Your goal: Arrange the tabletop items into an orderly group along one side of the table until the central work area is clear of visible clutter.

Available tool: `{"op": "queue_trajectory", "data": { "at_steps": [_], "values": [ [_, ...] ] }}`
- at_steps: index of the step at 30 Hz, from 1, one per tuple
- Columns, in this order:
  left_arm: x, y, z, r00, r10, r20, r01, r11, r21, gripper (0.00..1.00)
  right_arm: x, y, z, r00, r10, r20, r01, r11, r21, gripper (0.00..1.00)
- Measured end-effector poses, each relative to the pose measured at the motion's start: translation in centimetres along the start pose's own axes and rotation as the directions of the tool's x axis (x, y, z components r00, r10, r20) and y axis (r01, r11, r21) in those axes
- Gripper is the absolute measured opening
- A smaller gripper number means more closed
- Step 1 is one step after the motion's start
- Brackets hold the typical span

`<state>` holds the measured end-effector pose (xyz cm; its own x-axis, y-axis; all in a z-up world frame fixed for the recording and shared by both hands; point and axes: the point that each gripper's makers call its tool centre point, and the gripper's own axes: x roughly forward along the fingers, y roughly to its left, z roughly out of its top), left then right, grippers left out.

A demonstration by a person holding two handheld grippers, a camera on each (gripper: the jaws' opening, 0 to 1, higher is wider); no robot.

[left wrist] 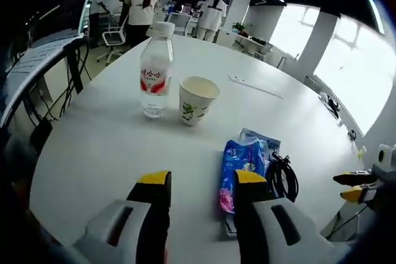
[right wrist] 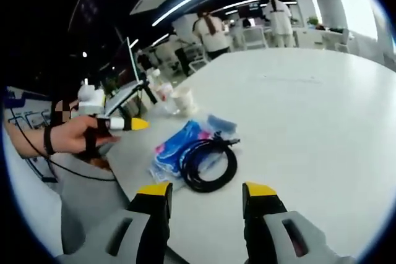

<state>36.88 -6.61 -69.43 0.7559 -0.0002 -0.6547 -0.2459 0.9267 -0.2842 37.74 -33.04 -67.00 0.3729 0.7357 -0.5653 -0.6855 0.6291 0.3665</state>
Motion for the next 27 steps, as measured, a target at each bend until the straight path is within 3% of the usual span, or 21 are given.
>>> {"op": "queue_trajectory", "data": {
  "at_steps": [12, 20, 27],
  "values": [
    [-1.6, -2.0, -4.0, 0.999, -0.015, -0.039, 0.012, 0.997, -0.082, 0.38, 0.8, 1.3, -0.5, 1.000, 0.025, -0.013, -0.025, 1.000, 0.005, 0.45],
    [-2.0, -3.9, -6.7, 0.993, -0.062, -0.096, 0.053, 0.994, -0.094, 0.36, 0.7, 1.2, -0.5, 1.000, 0.007, 0.002, -0.007, 1.000, 0.025, 0.45],
    [-1.6, -5.8, -8.0, 0.985, -0.111, -0.134, 0.092, 0.986, -0.136, 0.34, 0.4, 1.1, -0.8, 1.000, -0.004, 0.014, 0.003, 0.999, 0.043, 0.45]
  ]
}}
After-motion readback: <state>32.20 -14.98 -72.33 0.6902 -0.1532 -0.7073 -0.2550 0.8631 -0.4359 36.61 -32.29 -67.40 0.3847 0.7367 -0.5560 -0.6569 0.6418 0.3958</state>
